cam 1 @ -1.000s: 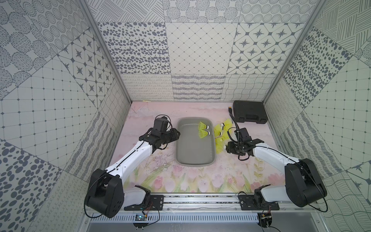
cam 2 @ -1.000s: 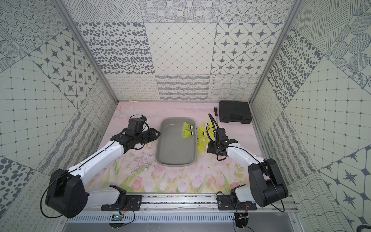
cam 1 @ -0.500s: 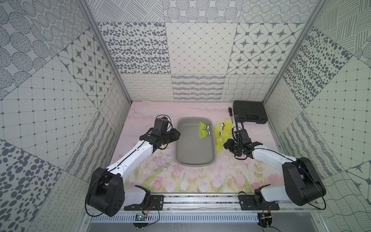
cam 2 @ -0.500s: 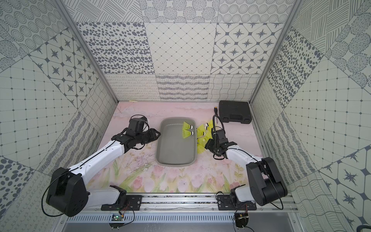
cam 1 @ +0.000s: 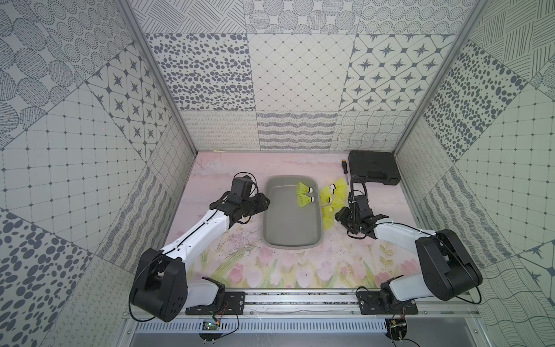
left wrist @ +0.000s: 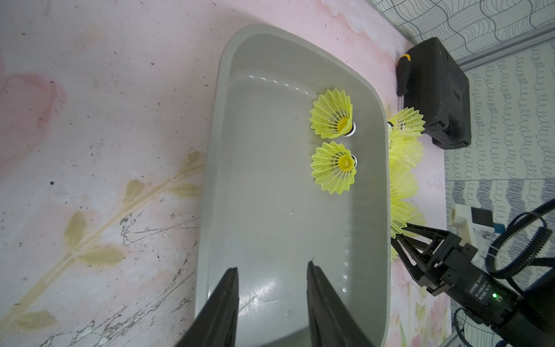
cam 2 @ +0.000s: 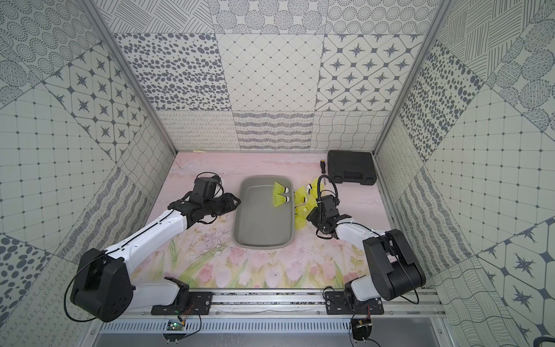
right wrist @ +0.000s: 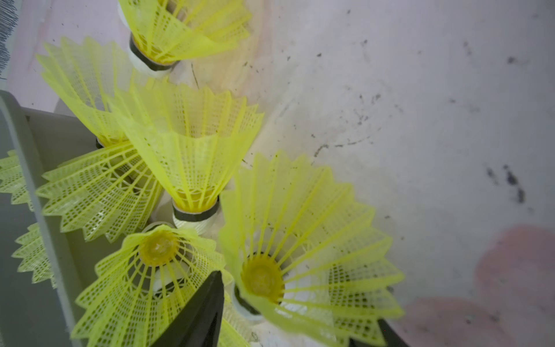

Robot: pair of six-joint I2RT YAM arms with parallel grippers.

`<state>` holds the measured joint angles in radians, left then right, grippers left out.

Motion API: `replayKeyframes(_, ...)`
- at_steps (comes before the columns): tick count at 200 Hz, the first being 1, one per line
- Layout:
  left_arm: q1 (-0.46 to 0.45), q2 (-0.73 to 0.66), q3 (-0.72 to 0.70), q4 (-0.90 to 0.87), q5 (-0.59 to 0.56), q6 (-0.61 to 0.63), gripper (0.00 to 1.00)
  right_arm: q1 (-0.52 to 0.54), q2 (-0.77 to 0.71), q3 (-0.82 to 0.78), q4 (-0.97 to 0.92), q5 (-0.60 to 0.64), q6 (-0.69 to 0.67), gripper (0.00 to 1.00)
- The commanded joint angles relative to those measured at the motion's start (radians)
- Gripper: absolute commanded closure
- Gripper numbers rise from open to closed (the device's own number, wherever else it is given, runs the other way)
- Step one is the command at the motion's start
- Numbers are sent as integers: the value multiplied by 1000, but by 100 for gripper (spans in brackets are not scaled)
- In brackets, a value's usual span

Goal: Put the shuttlecocks into the storage box
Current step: Pick up the shuttlecock at the center of the board.

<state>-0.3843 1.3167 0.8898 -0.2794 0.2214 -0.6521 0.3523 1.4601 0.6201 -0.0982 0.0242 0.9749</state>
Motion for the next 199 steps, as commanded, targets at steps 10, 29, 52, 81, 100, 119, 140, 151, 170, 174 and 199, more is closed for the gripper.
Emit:
replayKeyframes(10,9,4,-1,6,11,24,59,8,27,1,-8,58,19,44)
replayKeyframes(29,10,2,-2,2,11,25,59,8,4,-4,-33,91,-4,53)
replayKeyframes(52,10,0,-3,1,8,26,59,8,-34,-5,-79,128,-54,63)
replayKeyframes(81,11,2,-6,4,13,23,59,-2,-66,0,-134,154,-125,66)
replayKeyframes(100,10,2,-8,5,14,22,59,-9,-70,0,-141,135,-166,66)
replayKeyframes(119,11,3,-9,6,15,20,59,-9,-47,13,-160,115,-189,64)
replayKeyframes(140,13,1,-11,10,17,19,59,-9,-18,14,-155,107,-184,60)
replayKeyframes(151,13,1,-12,10,19,20,59,-9,-7,12,-146,102,-183,59)
replayKeyframes(170,12,-2,-11,7,19,19,59,-9,10,15,-139,95,-183,59)
replayKeyframes(174,12,-3,-13,7,19,19,59,-9,12,16,-142,96,-183,59)
replayKeyframes(199,11,-7,-16,7,15,19,59,-7,6,20,-161,119,-182,65)
